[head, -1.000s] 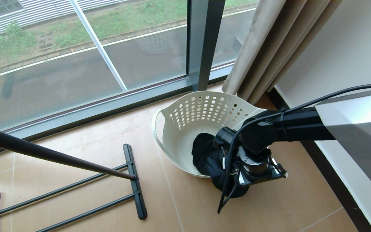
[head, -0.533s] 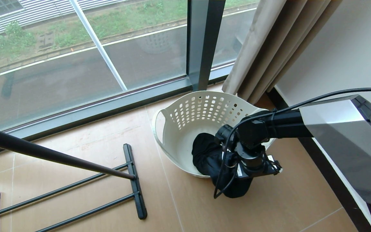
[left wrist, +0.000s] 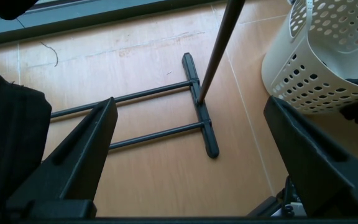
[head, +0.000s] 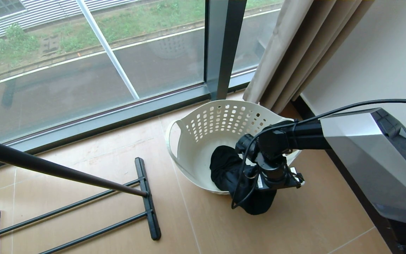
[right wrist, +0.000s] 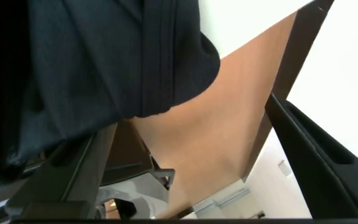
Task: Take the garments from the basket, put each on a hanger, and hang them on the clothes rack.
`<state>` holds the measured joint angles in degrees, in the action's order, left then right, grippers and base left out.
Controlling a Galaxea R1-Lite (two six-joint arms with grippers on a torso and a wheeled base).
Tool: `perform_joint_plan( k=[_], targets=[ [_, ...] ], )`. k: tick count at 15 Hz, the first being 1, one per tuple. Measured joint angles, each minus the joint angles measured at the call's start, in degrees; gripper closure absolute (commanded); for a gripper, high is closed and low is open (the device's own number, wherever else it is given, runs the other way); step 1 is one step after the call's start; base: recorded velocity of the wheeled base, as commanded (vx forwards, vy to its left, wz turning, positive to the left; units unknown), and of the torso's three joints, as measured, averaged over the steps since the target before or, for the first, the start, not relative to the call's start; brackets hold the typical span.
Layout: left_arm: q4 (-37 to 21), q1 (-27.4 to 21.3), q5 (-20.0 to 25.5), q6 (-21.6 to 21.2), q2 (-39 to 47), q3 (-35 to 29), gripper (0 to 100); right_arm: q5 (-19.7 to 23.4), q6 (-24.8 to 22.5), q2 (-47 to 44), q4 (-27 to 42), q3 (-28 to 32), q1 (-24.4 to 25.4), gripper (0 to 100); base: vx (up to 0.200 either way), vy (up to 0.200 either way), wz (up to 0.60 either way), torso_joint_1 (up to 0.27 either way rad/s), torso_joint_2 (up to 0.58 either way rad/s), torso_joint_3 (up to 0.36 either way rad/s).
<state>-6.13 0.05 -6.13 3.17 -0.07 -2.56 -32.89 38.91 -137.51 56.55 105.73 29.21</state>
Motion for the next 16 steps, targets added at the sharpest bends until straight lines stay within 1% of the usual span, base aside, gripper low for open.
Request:
perform_joint_plan(
  k=[3, 13, 16],
  targets=[
    [0.0, 0.0, 0.0, 0.0, 0.0, 0.0, 0, 0.7, 0.1, -0.4, 0.2, 1.8, 0.0, 0, 0.0, 0.0, 0.0, 0.0, 0.0, 0.0],
    [0.0, 0.0, 0.0, 0.0, 0.0, 0.0, 0, 0.8, 1.9, -1.7, -0.7, 1.9, 0.3, 0, 0.0, 0.0, 0.0, 0.0, 0.0, 0.0],
    [0.0, 0.0, 0.0, 0.0, 0.0, 0.0, 0, 0.9, 3.4, -1.6, -0.7, 2.2, 0.3, 0, 0.0, 0.0, 0.0, 0.0, 0.0, 0.0]
  ],
)
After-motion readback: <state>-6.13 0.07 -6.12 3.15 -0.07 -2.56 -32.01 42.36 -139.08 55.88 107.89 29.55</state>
